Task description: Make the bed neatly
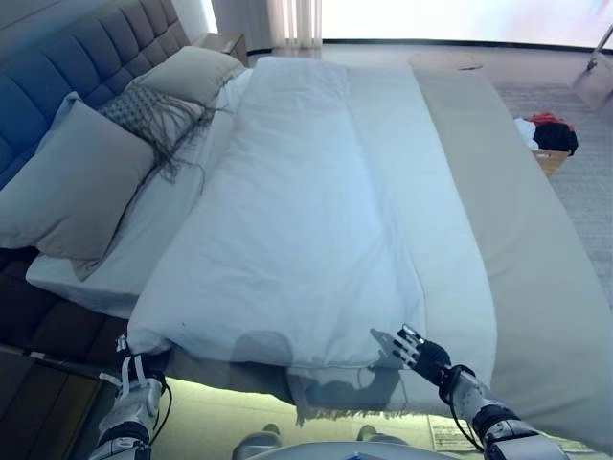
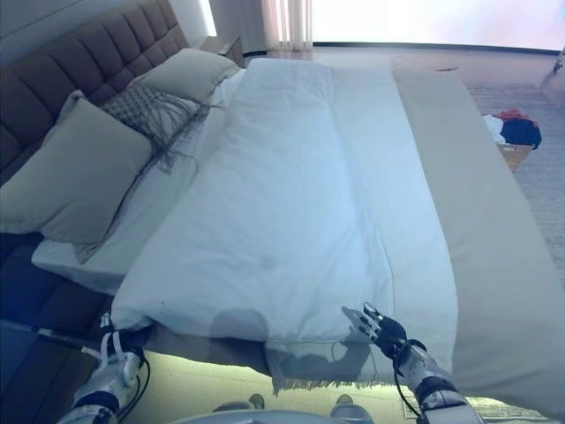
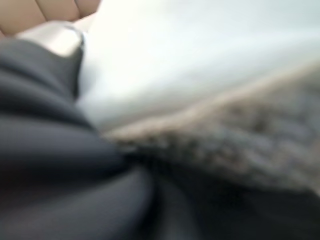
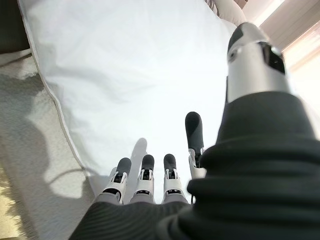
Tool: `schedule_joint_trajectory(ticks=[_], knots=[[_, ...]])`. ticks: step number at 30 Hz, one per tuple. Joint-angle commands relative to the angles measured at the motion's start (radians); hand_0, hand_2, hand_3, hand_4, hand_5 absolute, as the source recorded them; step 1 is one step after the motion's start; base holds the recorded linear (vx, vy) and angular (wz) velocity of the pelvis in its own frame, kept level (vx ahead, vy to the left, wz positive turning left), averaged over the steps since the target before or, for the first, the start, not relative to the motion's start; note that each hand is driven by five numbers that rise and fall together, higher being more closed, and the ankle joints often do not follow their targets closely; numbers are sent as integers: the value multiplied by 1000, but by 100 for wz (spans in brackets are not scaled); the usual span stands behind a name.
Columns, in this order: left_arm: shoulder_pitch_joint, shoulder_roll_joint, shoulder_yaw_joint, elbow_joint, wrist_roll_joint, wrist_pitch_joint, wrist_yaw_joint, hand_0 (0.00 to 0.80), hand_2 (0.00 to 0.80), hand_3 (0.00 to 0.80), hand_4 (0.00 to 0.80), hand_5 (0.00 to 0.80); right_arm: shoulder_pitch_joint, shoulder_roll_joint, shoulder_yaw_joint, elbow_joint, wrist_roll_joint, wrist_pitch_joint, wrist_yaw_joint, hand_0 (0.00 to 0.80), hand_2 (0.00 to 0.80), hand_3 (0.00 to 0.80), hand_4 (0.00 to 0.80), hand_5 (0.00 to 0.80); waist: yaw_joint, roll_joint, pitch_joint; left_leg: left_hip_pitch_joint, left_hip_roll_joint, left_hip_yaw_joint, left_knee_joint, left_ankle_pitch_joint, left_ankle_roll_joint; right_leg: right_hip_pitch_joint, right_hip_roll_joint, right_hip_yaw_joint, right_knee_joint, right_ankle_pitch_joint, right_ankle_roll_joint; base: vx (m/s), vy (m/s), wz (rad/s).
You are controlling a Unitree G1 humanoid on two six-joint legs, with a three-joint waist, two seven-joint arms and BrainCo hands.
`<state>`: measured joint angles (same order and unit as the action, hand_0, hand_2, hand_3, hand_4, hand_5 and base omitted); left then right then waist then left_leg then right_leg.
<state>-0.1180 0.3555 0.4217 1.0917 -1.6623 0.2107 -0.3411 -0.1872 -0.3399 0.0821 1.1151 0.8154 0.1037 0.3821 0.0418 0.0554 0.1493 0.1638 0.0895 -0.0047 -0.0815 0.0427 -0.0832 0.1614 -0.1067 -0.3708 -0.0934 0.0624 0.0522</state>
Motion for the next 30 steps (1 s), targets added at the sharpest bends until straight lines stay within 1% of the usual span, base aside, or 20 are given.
schedule_joint_trajectory(ticks=[1,6,9,10,11,12,14,15,16,17,18,20,21,22,24,25,27,28,29,30], knots=[[115,244,229,57,-77,-108,-72,800,800,800,800,800,8,-50,-60,89,39,-23,25,0,0,0,0,0,105,12,-63,-46,-88,25,50,-56,26,29,-81,7,65,-73,54,-9,104,2],[93,248,219,64,-78,-107,-44,800,800,800,800,800,6,-61,-93,91,48,-30,18,0,0,0,0,0,94,5,-71,-42,-104,49,43,-71,48,12,-111,17,59,-45,83,-26,126,0],[71,254,204,72,-70,-99,-30,800,800,800,800,800,1,-65,-108,92,52,-32,17,0,0,0,0,0,85,4,-68,-47,-124,55,45,-78,65,-11,-130,35,67,-21,94,-67,120,-4],[62,254,196,71,-65,-91,-31,800,800,800,800,800,-3,-63,-114,91,49,-34,19,0,0,0,0,0,81,3,-65,-48,-132,53,47,-82,73,-28,-135,45,96,-11,95,-99,141,-3],[57,251,190,63,-59,-92,-31,800,800,800,800,800,-6,-54,-114,84,51,-39,16,0,0,0,0,0,79,4,-58,-43,-136,56,47,-88,83,-47,-132,53,169,-25,95,-143,162,-1],[48,247,177,53,-56,-98,-29,800,800,800,800,800,-10,-46,-106,74,59,-40,10,0,0,0,0,0,75,8,-51,-47,-136,58,49,-81,92,-71,-112,58,262,-50,87,-183,146,0],[29,231,141,21,-58,-120,-31,800,800,800,800,800,-18,-40,-91,49,82,-35,-7,0,0,0,0,0,67,11,-41,-60,-140,53,49,-65,104,-119,-54,72,440,-111,73,-194,94,2],[20,222,123,7,-62,-134,-30,800,800,800,800,800,-22,-39,-83,41,99,-32,-16,0,0,0,0,0,67,5,-38,-68,-151,47,49,-59,107,-134,-34,83,483,-126,70,-210,30,5],[4,209,97,-10,-63,-154,-29,800,800,800,800,800,-30,-35,-77,39,114,-33,-20,0,0,0,0,0,67,-4,-35,-88,-164,41,54,-43,107,-138,6,95,502,-124,66,-231,-26,8],[-5,203,83,-18,-63,-162,-27,800,800,800,800,800,-38,-35,-76,49,117,-36,-18,0,0,0,0,0,70,-12,-38,-109,-176,43,55,-35,104,-128,32,102,485,-125,62,-233,-50,12],[-13,201,74,-20,-67,-168,-23,800,800,800,800,800,-51,-36,-80,64,114,-36,-14,0,0,0,0,0,79,-20,-40,-134,-186,51,61,-28,98,-103,44,104,446,-132,56,-167,-81,23],[-28,208,79,-10,-59,-161,-18,800,800,800,800,800,-77,-41,-87,97,104,-35,-10,0,0,0,0,0,106,-32,-39,-204,-195,86,88,-8,70,-24,46,86,304,-167,38,-154,-86,23],[-35,212,85,-5,-48,-155,-11,800,800,800,800,800,-87,-44,-89,108,99,-29,-12,0,0,0,0,0,113,-31,-35,-242,-190,109,102,9,50,14,64,97,223,-194,17,-157,-69,-14],[-39,212,88,-6,-42,-154,-1,800,800,800,800,800,-91,-47,-91,111,100,-23,-14,0,0,0,0,0,118,-27,-29,-267,-187,122,104,26,37,34,77,107,178,-197,6,-168,-44,-45],[-39,211,94,-19,-31,-153,16,800,800,800,800,800,-84,-57,-98,115,91,-10,-14,0,0,0,0,0,125,-17,-16,-312,-187,155,87,67,21,58,93,115,118,-191,-8,-202,-18,-33],[-44,210,94,-28,-28,-157,24,800,800,800,800,800,-76,-59,-100,119,94,-10,-15,0,0,0,0,0,123,-13,-11,-322,-176,195,77,80,14,63,97,102,95,-182,-11,-182,3,-20],[-60,202,91,-44,-4,-174,40,800,800,800,800,800,-53,-67,-125,128,111,-6,-28,0,0,0,0,0,96,-17,-6,-312,-138,307,81,69,-4,65,92,65,71,-176,-15,-198,24,-28],[-64,198,87,-49,6,-190,44,800,800,800,800,800,-39,-75,-143,131,124,1,-30,0,0,0,0,0,85,-23,-2,-312,-123,334,114,54,-11,68,85,48,70,-179,-20,-250,44,-5],[-62,200,91,-50,-4,-213,49,800,800,800,800,800,-29,-84,-161,139,126,10,-34,0,0,0,0,0,78,-29,2,-311,-106,336,154,41,-13,62,75,38,72,-176,-26,-210,57,17],[-55,204,99,-48,-16,-226,49,800,800,800,800,800,-27,-91,-171,145,128,17,-38,0,0,0,0,0,77,-35,4,-312,-95,311,196,23,-17,55,65,37,78,-175,-29,-273,102,33]])
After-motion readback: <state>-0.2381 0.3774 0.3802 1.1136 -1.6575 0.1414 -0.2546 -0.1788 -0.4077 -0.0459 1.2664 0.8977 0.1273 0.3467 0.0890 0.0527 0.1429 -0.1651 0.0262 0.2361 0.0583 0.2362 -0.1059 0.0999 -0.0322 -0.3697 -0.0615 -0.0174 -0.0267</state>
